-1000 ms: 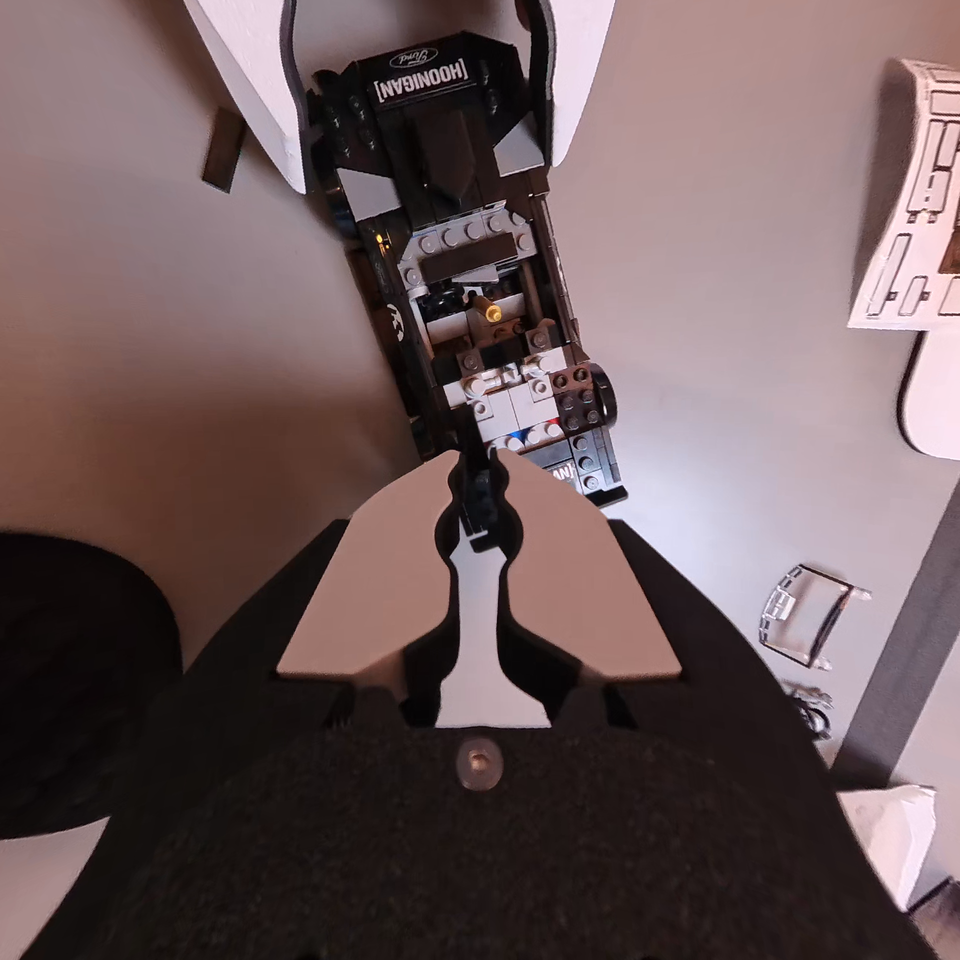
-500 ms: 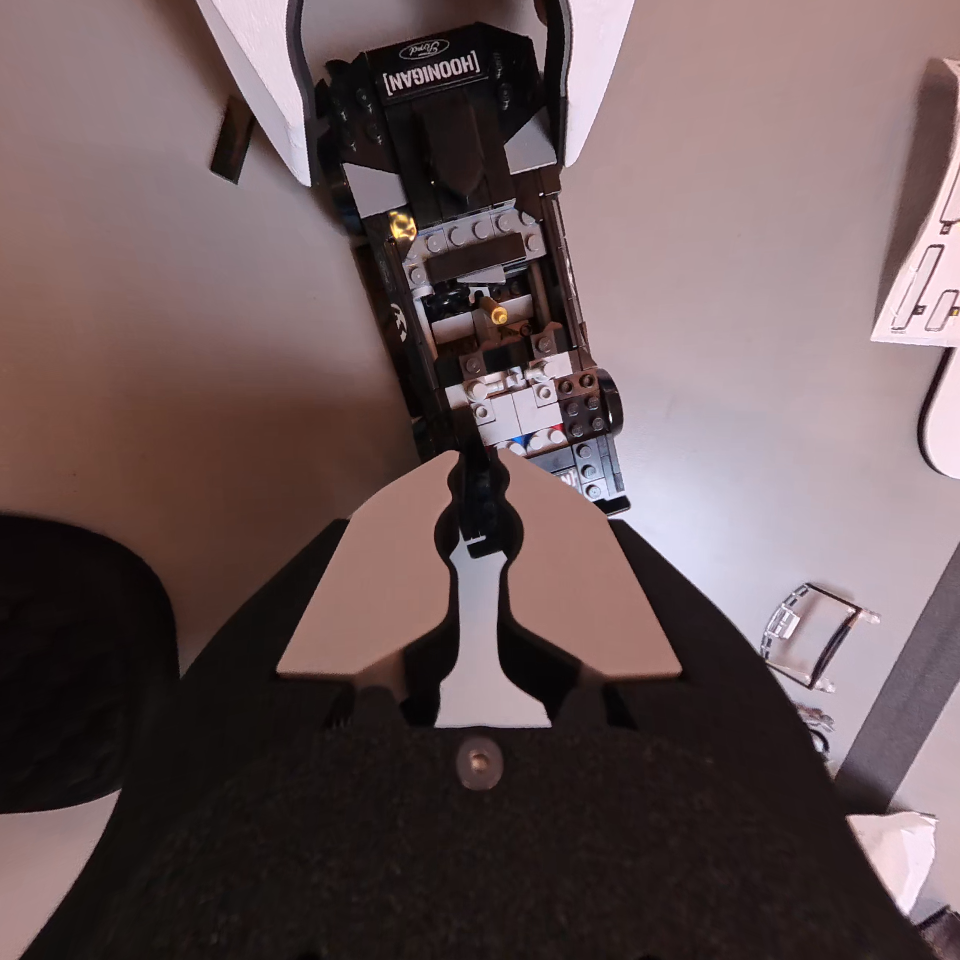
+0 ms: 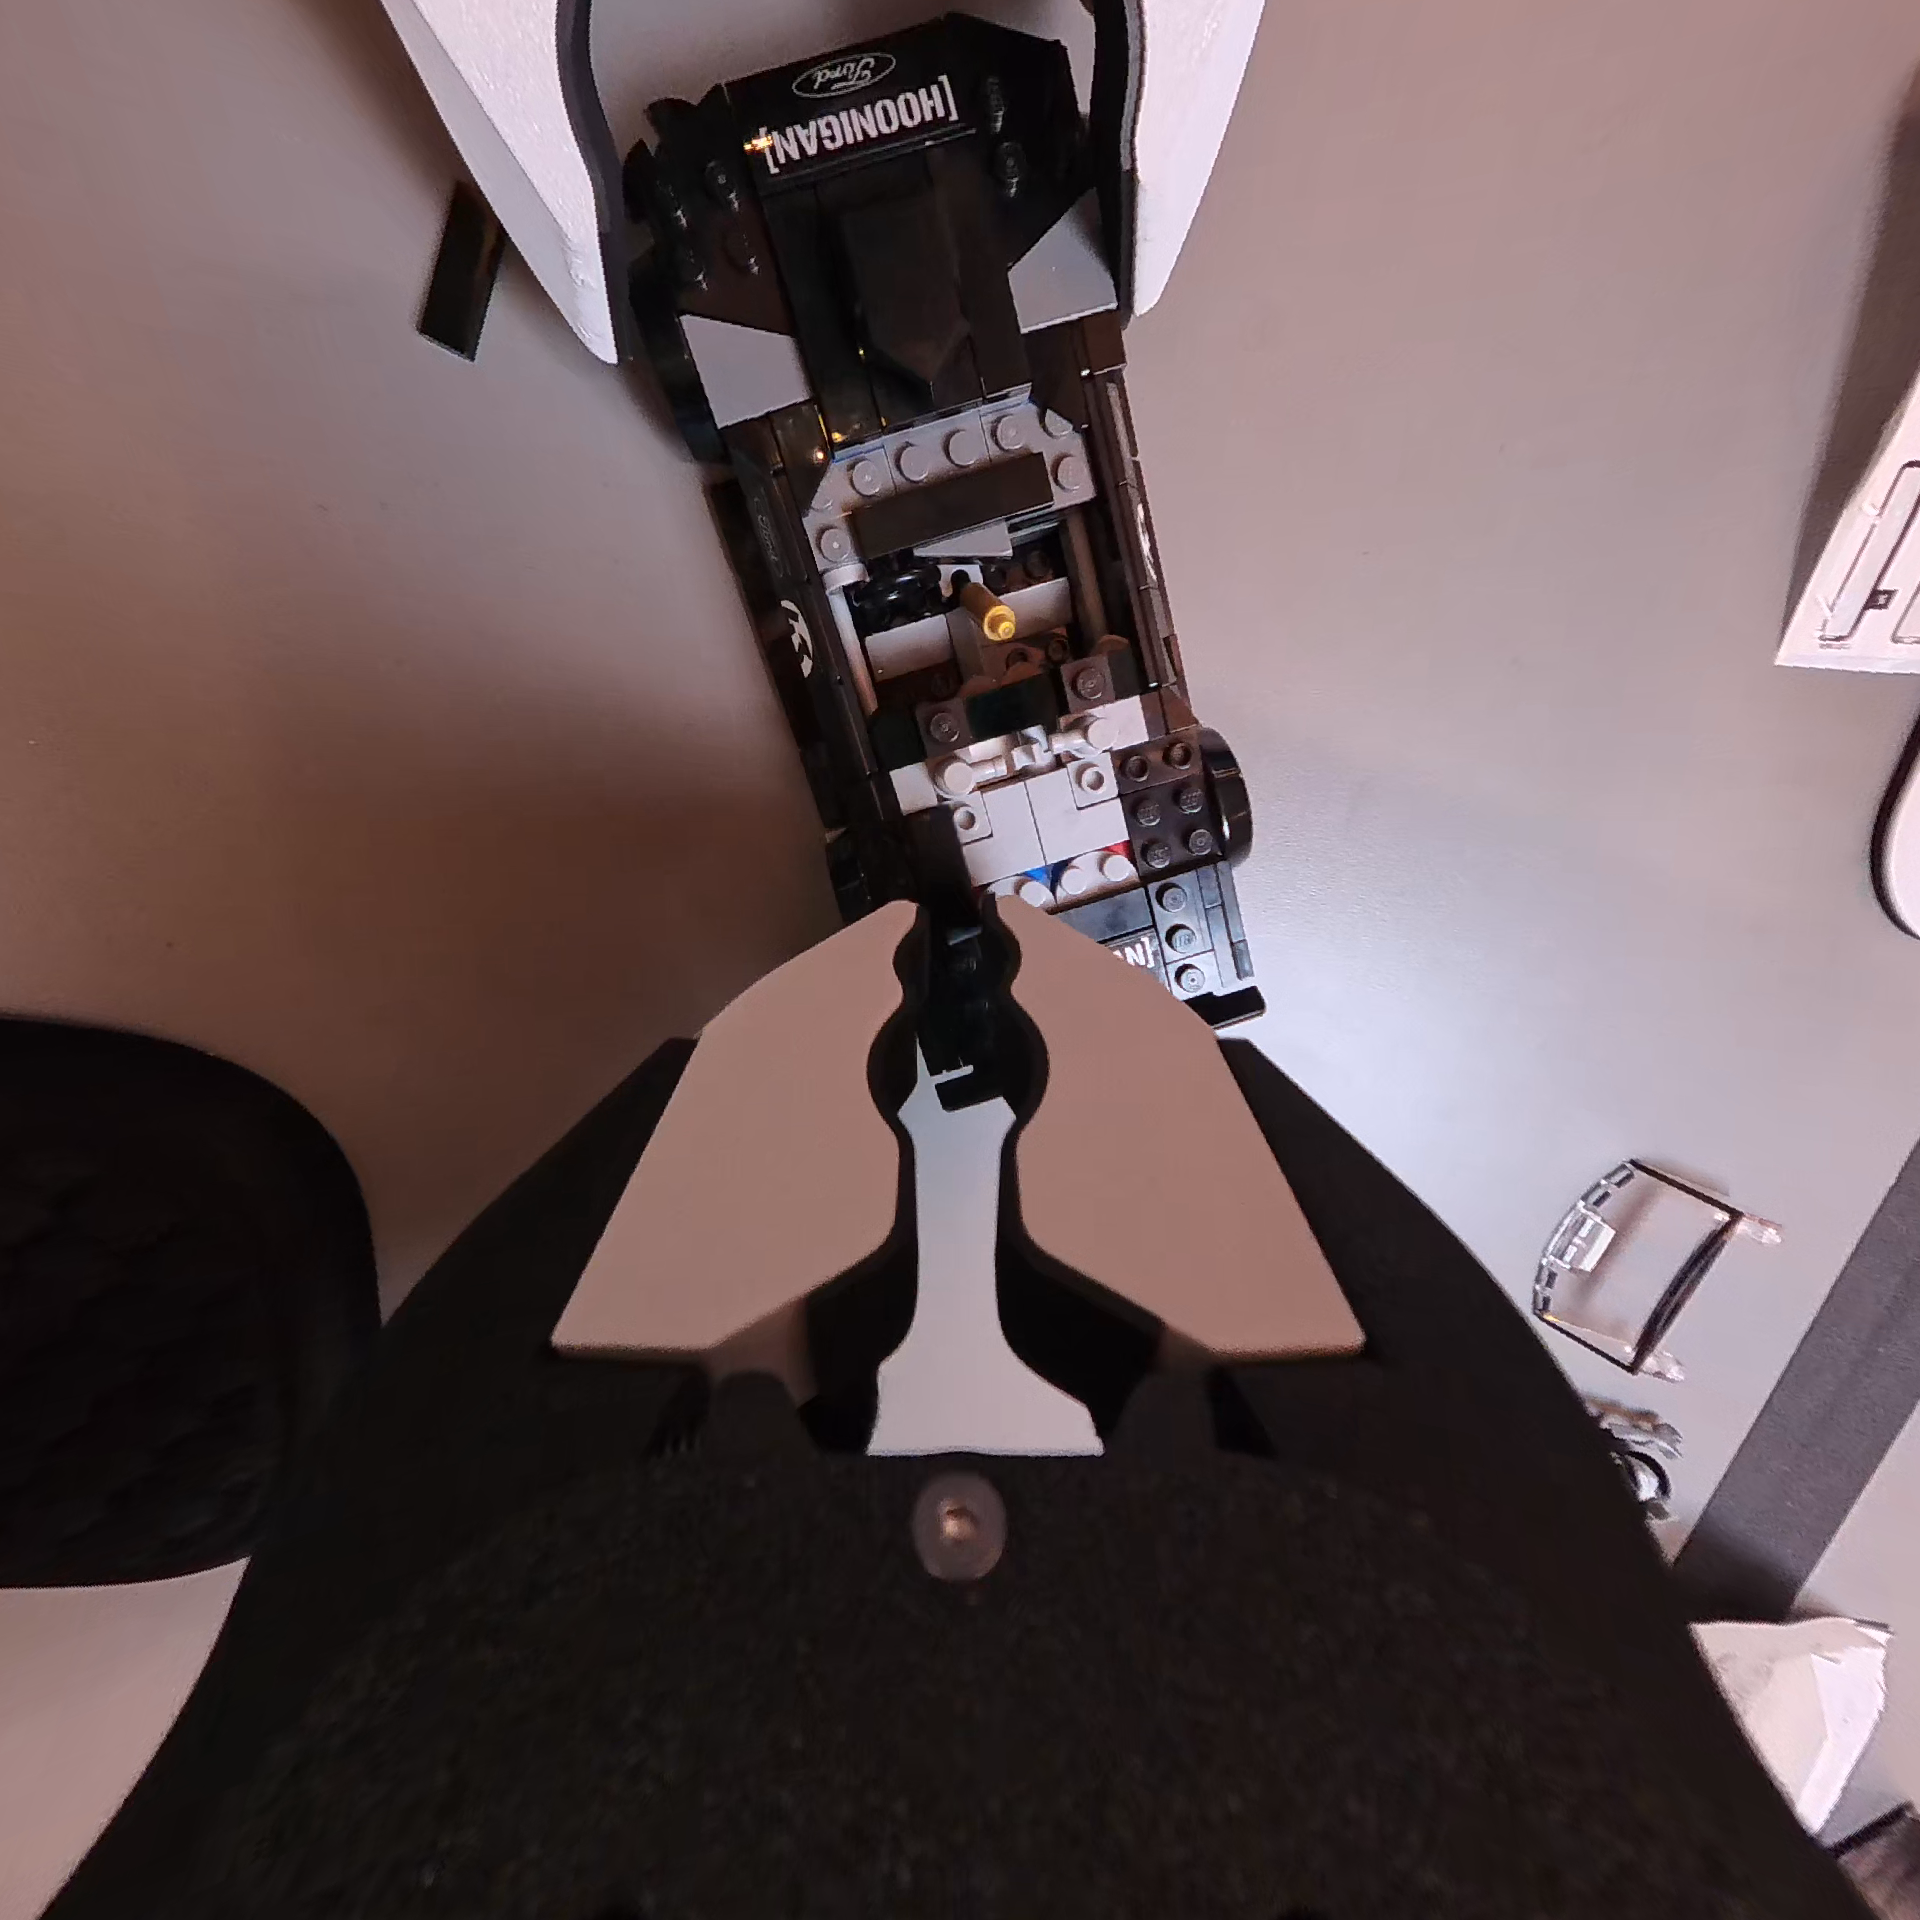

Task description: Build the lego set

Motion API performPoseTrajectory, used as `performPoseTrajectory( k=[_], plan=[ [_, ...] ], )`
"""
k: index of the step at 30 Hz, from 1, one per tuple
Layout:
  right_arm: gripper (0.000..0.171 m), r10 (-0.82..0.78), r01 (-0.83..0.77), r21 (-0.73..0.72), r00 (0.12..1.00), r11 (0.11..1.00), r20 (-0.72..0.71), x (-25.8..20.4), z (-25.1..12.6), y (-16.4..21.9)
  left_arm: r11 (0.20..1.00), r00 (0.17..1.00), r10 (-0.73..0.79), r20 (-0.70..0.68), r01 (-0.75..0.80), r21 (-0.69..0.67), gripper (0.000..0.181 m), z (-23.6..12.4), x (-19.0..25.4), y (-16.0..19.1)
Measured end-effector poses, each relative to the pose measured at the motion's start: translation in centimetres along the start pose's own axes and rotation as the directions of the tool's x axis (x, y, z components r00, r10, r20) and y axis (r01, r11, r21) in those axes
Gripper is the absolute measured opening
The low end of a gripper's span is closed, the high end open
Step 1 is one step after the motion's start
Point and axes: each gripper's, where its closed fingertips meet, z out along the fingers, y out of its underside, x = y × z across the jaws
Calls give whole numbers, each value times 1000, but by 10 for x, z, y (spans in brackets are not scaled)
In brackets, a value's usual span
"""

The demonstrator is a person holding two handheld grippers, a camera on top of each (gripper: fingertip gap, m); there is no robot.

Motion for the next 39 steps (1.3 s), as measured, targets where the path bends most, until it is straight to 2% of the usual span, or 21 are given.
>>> performPoseTrajectory(
  k=[18, 31, 39],
  plan=[
    [12, 35, -34, 50, 999, 998, -26, 4, -10, -3, 1000, 1000, 3, 0, -3, 3, 77, 0, 0, 0],
    [10, 266, -231, 282, 960, 931, -90, -2, -38, 11, 1000, 1000, 8, 3, -8, 1, 77, 0, 0, 0],
    [10, 330, -273, 335, 936, 902, -124, -5, -39, 21, 1000, 1000, 12, 7, -12, -1, 78, 1, 0, 1]
  ],
)
